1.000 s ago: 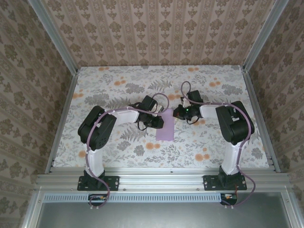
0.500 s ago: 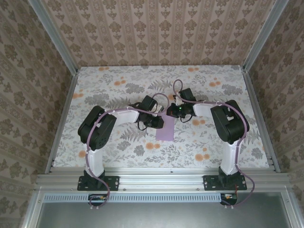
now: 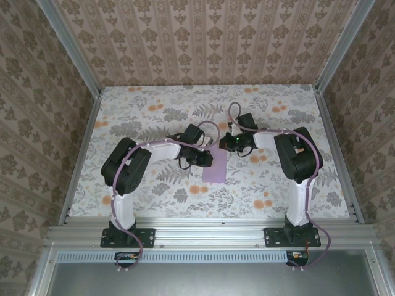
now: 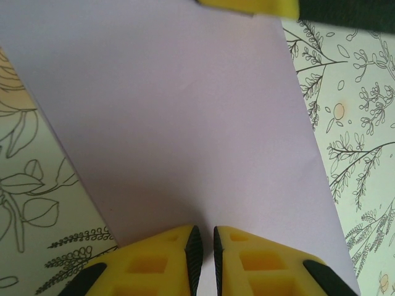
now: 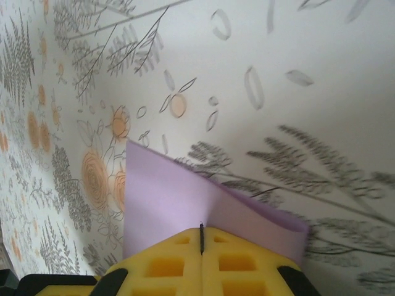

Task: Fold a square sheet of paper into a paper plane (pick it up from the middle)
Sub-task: Fold the square sheet of paper in half at the center of the table.

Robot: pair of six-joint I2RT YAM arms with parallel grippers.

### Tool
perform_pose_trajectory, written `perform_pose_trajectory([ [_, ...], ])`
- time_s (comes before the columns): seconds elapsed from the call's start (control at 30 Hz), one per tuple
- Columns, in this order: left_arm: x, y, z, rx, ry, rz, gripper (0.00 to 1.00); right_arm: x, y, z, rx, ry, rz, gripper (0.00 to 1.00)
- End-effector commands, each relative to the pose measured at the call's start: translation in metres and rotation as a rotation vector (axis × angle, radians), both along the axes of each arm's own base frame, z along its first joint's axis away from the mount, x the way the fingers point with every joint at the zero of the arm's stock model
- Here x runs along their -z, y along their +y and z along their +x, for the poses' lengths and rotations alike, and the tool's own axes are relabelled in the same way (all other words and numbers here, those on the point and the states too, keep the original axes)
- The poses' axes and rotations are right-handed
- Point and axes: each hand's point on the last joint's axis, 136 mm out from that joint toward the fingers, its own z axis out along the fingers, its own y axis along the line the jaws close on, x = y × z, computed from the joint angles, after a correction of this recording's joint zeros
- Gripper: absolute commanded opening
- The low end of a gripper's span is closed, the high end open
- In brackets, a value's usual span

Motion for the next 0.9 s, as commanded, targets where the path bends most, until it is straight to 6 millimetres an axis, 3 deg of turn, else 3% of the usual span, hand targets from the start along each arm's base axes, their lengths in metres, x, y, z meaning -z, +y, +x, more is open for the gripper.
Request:
perform_pose_trajectory([
  [0.0, 0.062, 0.064, -0.047, -0.021, 0.183, 0.283, 0.19, 0.028, -0.050, 0.015, 0.117, 0.008, -0.133, 0.07],
  [0.5, 0.059, 0.062, -0.047, -0.028, 0.183, 0.277, 0.19, 0.003, -0.059, 0.026, 0.115, -0.043, -0.129, 0.07],
  [0.63, 0.059, 0.061, -0.046, -0.028, 0.184, 0.275, 0.19, -0.014, -0.055, 0.025, 0.101, -0.070, -0.102, 0.08],
  [0.77, 0.059, 0.058, -0.045, -0.025, 0.184, 0.271, 0.19, -0.042, -0.048, 0.013, 0.080, -0.106, -0.072, 0.08],
  [0.87, 0.059, 0.055, -0.042, -0.025, 0.183, 0.265, 0.19, -0.053, -0.035, -0.009, 0.045, -0.098, -0.023, 0.08],
])
